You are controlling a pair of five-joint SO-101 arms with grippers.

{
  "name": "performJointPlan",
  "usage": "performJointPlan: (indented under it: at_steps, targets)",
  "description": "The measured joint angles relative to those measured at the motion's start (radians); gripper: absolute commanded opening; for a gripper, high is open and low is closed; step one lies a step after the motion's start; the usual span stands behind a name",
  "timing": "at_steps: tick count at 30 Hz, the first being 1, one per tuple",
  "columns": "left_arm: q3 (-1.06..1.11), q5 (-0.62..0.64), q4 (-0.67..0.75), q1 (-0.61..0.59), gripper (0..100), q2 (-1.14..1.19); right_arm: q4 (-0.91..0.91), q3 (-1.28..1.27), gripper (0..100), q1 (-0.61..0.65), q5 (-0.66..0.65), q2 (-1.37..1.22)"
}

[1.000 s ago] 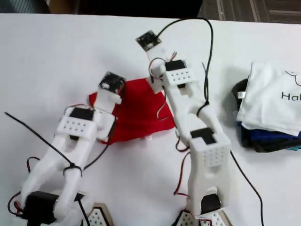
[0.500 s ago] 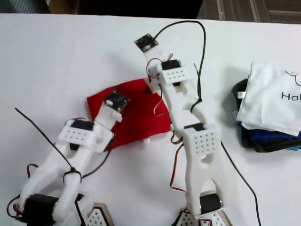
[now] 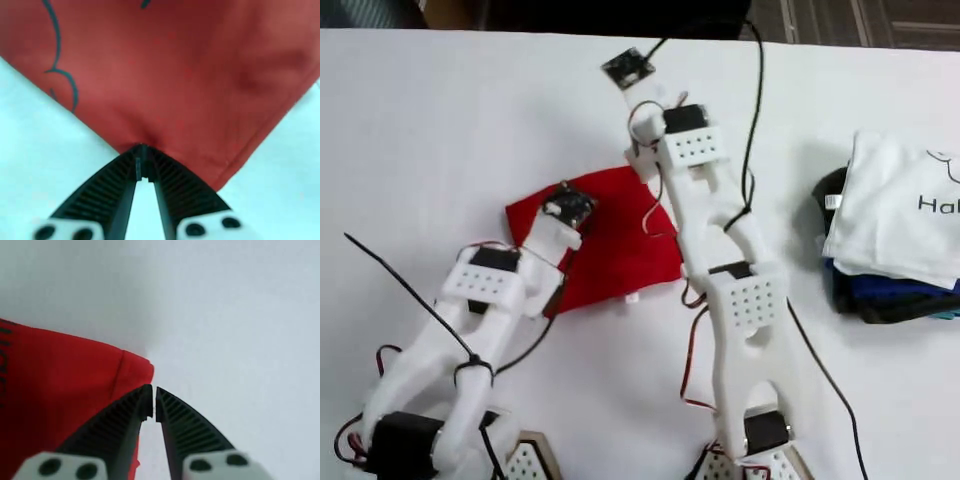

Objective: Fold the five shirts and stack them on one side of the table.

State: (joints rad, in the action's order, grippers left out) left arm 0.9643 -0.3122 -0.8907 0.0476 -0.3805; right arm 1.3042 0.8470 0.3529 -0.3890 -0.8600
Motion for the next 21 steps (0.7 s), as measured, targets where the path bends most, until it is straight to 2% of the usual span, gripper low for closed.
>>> performJointPlan:
  at_steps: [7,21]
  targets:
    - [0.0,0.0,-0.003,0.005,2,0.0,-0.048,0.002,2.3,0.038,0.0,-0.072]
    - [0.026,0.0,-0.006,0.005,3,0.0,-0.112,0.026,2.3,0.015,0.0,-0.149]
